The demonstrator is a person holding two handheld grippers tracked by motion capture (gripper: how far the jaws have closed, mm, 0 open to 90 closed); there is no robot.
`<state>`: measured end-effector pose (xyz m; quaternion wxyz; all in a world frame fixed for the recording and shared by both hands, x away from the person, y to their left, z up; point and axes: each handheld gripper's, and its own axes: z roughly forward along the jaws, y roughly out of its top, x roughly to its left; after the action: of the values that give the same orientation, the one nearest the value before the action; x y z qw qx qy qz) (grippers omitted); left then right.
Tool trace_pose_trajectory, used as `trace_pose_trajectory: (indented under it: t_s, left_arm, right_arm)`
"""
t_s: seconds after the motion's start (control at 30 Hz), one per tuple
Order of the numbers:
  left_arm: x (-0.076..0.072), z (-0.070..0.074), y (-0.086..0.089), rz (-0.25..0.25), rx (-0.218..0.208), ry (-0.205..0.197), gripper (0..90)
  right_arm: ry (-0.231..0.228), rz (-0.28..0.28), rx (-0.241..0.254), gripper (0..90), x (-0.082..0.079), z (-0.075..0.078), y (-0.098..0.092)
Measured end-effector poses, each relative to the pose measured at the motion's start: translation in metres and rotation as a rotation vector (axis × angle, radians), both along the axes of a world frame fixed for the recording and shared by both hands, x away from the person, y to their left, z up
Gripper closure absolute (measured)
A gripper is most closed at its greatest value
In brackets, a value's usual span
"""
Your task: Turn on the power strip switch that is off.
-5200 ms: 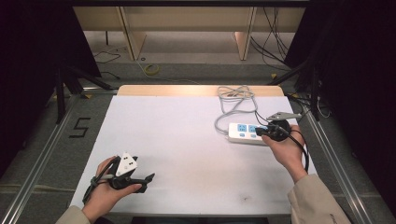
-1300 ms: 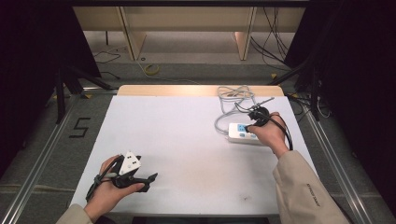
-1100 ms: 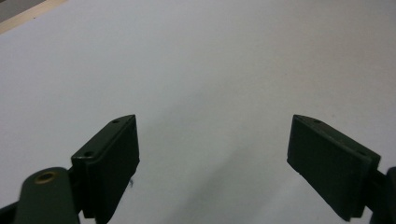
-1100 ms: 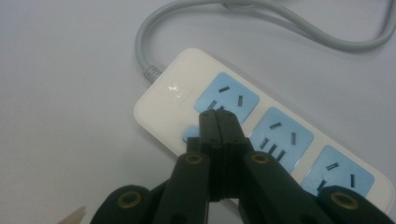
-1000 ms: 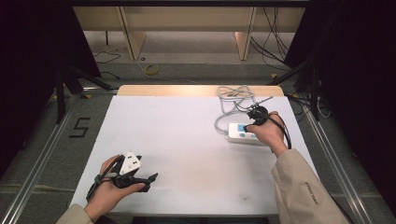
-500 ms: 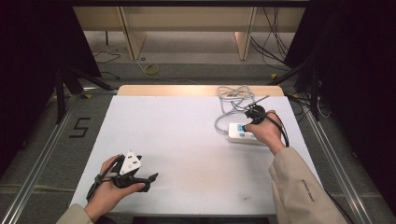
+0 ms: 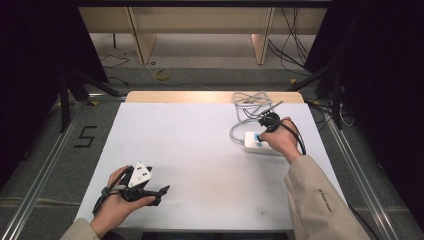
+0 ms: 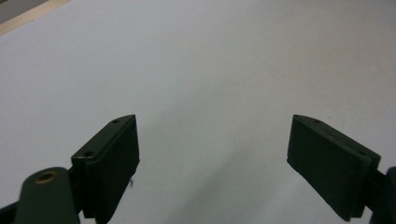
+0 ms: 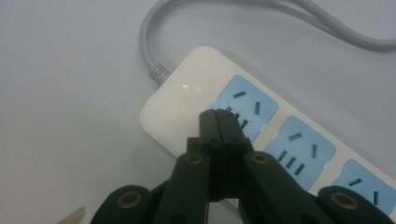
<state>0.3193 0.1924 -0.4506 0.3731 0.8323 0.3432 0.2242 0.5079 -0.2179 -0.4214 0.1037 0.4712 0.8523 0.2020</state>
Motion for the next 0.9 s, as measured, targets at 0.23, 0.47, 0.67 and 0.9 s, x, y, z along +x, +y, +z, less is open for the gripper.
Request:
trace_pose_trajectory:
  t_s: [0.23,0.47,0.67,0.9]
  left_arm:
    - [-0.0005,0.0002,0.0000,0.001,-0.003,-0.001,16.3]
    - [-0.0002,0.0000,-0.0003,-0.002,0.001,-0.001,16.3]
    - [0.0000,-0.0001,-0.0009,-0.003,0.000,0.000,16.4]
    - [0.0002,-0.0001,-0.0008,-0.005,0.000,0.000,16.3]
  right_arm:
    - [0.014,0.004,-0.015,90.0,0.0013,-0.0004,0.0019]
    - [0.032,0.000,-0.029,90.0,0.0025,-0.0028,0.0025]
    - [0.034,0.009,-0.038,90.0,0.0026,-0.0045,0.0043]
    - [0.039,0.008,-0.053,90.0,0.0028,-0.0060,0.0047]
